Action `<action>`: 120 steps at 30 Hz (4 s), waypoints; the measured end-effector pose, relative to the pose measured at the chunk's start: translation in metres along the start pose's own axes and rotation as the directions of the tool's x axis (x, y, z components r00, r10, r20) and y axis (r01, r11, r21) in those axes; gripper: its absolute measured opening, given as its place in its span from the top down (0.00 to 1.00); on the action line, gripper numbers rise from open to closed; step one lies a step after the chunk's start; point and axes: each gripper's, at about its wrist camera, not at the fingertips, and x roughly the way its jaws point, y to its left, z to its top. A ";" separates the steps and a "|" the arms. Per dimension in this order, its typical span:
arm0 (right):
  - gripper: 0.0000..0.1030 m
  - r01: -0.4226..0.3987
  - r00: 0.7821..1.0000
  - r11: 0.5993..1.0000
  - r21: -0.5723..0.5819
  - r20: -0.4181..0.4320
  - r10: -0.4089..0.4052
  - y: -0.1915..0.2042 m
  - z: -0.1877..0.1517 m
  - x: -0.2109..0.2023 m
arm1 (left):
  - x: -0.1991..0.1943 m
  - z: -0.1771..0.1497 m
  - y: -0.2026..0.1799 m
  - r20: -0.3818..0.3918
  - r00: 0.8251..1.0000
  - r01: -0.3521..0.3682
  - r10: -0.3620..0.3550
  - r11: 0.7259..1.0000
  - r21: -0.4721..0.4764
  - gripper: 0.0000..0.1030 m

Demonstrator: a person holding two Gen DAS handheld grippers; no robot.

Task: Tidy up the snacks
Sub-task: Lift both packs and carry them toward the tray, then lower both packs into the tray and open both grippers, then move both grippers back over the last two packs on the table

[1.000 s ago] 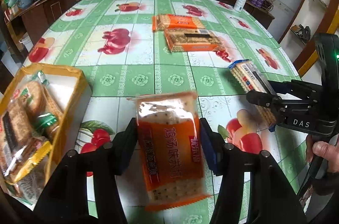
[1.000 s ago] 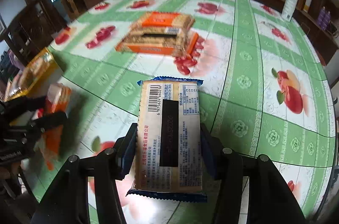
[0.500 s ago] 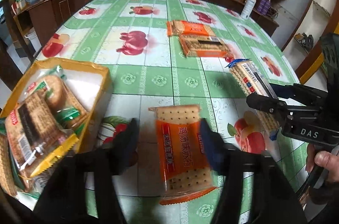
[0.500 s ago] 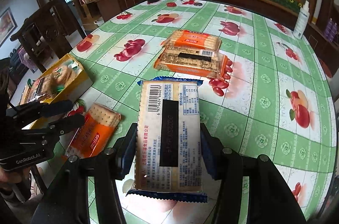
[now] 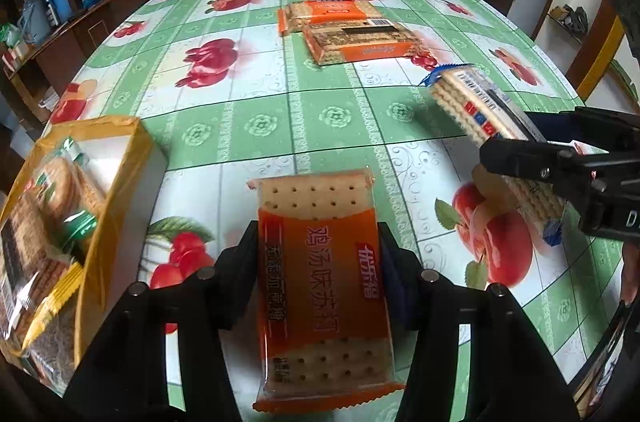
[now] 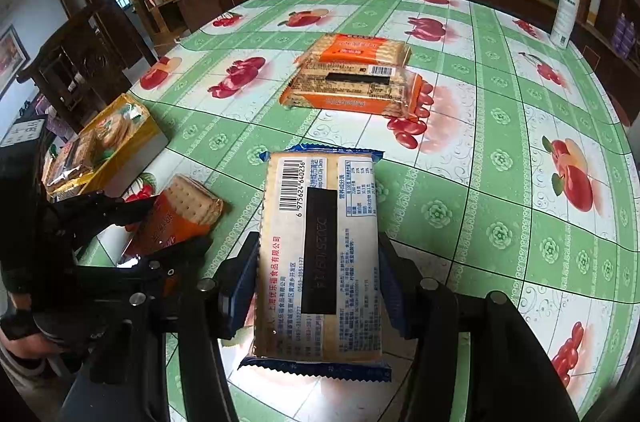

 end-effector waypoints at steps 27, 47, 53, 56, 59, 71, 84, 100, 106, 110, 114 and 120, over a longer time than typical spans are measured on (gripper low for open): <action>0.47 -0.087 0.995 0.990 -0.107 0.039 0.092 0.091 0.018 -0.010 | -0.115 -0.018 0.057 0.209 0.977 -0.010 0.031 0.995 -0.101 0.46; 0.47 -0.230 0.973 0.926 -0.301 -0.047 0.227 0.217 0.067 0.038 | -0.152 -0.091 0.174 0.170 0.966 -0.140 0.196 0.946 -0.292 0.46; 0.47 -0.255 0.967 0.896 -0.363 -0.114 0.229 0.260 0.066 0.063 | -0.139 -0.108 0.189 0.135 0.972 -0.138 0.191 0.935 -0.327 0.46; 0.45 -0.225 0.974 0.881 -0.416 -0.107 0.198 0.282 0.058 0.066 | -0.141 -0.110 0.196 0.142 0.964 -0.165 0.225 0.925 -0.341 0.45; 0.43 -0.217 0.976 0.881 -0.420 -0.097 0.194 0.288 0.051 0.065 | -0.142 -0.113 0.204 0.142 0.963 -0.167 0.231 0.918 -0.359 0.45; 0.22 -0.122 0.982 0.901 -0.416 0.083 0.171 0.268 0.041 0.023 | -0.155 -0.113 0.193 0.207 0.923 -0.227 0.325 0.892 -0.391 0.27; 0.19 -0.191 0.901 0.967 -0.170 0.360 0.241 0.169 0.029 -0.029 | -0.158 -0.069 0.132 0.371 0.884 -0.183 0.285 0.940 -0.288 0.14; 0.00 0.019 0.846 1.000 0.011 0.532 -0.022 0.032 0.027 -0.063 | -0.128 0.023 0.035 0.380 0.912 -0.121 0.158 0.986 -0.118 0.07; 0.00 0.025 0.921 0.999 0.029 0.389 -0.035 -0.001 0.039 -0.040 | -0.077 0.070 0.015 0.261 0.962 -0.072 0.083 0.996 -0.051 0.07; 0.00 0.061 0.957 0.995 0.074 0.278 -0.079 -0.026 0.067 -0.014 | -0.042 0.094 0.014 0.159 0.985 -0.056 0.064 0.997 -0.055 0.07; 0.00 0.214 0.961 0.973 0.084 0.158 -0.225 -0.053 0.110 0.027 | -0.030 0.101 0.016 0.143 0.983 -0.104 0.113 0.992 -0.073 0.07; 0.00 0.328 0.944 0.943 0.053 0.025 -0.329 -0.090 0.147 0.089 | -0.014 0.098 0.032 0.092 0.988 -0.114 0.124 0.988 -0.108 0.07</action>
